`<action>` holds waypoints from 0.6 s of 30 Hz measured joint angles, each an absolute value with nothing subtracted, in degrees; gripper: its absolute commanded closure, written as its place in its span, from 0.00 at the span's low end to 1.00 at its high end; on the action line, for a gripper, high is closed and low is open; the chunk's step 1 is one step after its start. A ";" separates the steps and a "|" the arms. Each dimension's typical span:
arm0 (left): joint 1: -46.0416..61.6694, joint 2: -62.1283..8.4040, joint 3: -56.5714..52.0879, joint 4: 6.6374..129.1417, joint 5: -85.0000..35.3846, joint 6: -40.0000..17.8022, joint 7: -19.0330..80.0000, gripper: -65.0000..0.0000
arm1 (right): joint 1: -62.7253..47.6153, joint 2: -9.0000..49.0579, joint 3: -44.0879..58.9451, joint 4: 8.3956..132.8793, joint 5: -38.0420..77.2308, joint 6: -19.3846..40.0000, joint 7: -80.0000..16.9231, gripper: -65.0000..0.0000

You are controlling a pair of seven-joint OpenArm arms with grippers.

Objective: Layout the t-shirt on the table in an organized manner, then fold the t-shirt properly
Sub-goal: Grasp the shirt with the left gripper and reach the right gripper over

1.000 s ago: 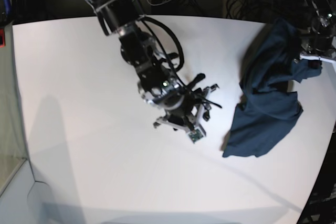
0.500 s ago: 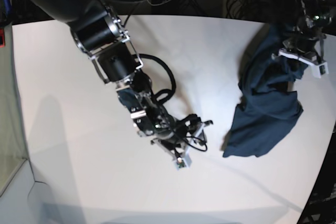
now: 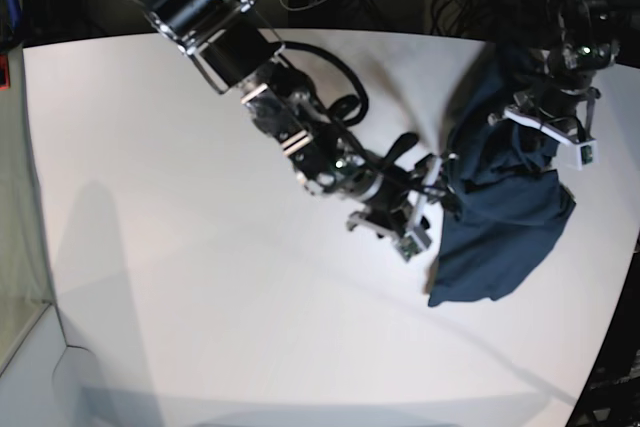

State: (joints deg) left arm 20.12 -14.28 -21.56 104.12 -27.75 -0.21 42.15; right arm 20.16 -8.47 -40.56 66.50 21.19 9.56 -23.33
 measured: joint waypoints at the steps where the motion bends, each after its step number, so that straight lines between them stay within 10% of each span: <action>1: 20.14 -14.31 -21.37 104.12 -27.70 -0.19 41.91 0.99 | 19.57 -8.40 -42.09 67.81 21.02 9.58 -23.24 0.50; 18: 22.22 -14.46 -20.69 100.73 -27.29 -0.21 41.80 0.99 | 17.78 -8.21 -50.81 55.81 20.88 9.39 -11.81 0.53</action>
State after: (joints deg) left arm 22.22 -14.46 -20.69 100.73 -27.29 -0.21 41.80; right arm 17.78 -8.21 -50.81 55.81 20.88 9.39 -11.81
